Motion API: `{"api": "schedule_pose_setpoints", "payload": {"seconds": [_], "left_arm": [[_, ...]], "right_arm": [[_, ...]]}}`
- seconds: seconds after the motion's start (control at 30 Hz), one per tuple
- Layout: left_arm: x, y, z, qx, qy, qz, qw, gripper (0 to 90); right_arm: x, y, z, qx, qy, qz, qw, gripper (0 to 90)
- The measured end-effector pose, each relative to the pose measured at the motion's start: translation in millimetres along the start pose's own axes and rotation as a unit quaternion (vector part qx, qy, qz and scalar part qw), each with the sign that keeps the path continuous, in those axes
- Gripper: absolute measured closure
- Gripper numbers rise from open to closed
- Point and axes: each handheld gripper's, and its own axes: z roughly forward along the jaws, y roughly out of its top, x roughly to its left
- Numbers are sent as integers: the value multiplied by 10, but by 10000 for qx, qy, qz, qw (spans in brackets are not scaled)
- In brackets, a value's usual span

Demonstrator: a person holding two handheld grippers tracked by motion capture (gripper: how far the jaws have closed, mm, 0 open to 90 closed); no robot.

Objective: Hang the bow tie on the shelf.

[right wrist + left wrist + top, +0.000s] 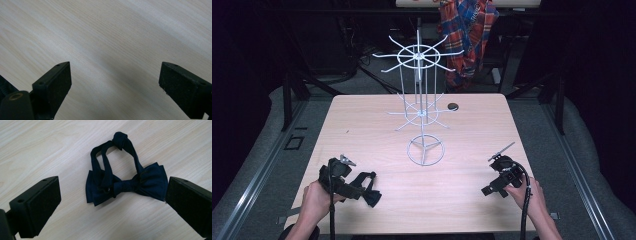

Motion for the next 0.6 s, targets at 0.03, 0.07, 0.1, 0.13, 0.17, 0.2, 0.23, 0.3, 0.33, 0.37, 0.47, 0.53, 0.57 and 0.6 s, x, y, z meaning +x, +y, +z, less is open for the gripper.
{"api": "schedule_pose_setpoints", "payload": {"seconds": [0.03, 0.07, 0.1, 0.13, 0.17, 0.2, 0.23, 0.3, 0.33, 0.37, 0.47, 0.53, 0.57, 0.6], "left_arm": [[-9, 7, 9, -16, -8, 6, 10000, 6], [-9, 7, 9, -16, -8, 6, 10000, 6], [-22, 22, 19, 5, -26, 33, 10000, 6], [-29, 27, 26, -17, -61, 43, 10000, 4], [-29, 27, 26, -17, -61, 43, 10000, 1], [-32, 32, 28, -23, -96, 56, 9999, 1], [-34, 43, 24, -50, -153, 46, 9999, 0], [-40, 55, 27, -83, -152, 31, 9998, 0], [-40, 55, 27, -83, -152, 31, 9998, 0], [-45, 63, 33, -86, -164, 28, 9998, 0], [-67, 93, 59, -64, -192, 57, 9998, 1], [-80, 111, 82, -39, -228, 80, 9997, 7], [-90, 119, 93, -36, -253, 87, 9996, 23], [-97, 128, 104, -19, -267, 115, 9996, 47]], "right_arm": [[3, -1, 1, 1, 24, 36, 10000, 108], [3, -1, 1, 1, 24, 36, 10000, 108], [-2, 0, -2, 15, -17, -8, 10000, 108], [-2, 2, -4, 29, -27, -19, 10000, 108], [-2, 3, -3, 23, -42, -34, 10000, 108], [-2, 3, -3, 23, -42, -34, 10000, 108], [-1, 3, -1, 23, -37, -30, 10000, 108], [-1, 2, -6, 28, -37, -18, 10000, 108], [-1, 2, -6, 28, -37, -18, 10000, 108], [-1, 2, -7, 27, -38, -15, 10000, 108], [-1, 2, -9, 33, -60, -31, 10000, 109], [-3, 4, -5, 32, -59, -47, 10000, 109], [-4, 5, -2, 23, -53, -41, 10000, 109], [-1, 7, -1, 27, -55, -37, 10000, 109]]}}
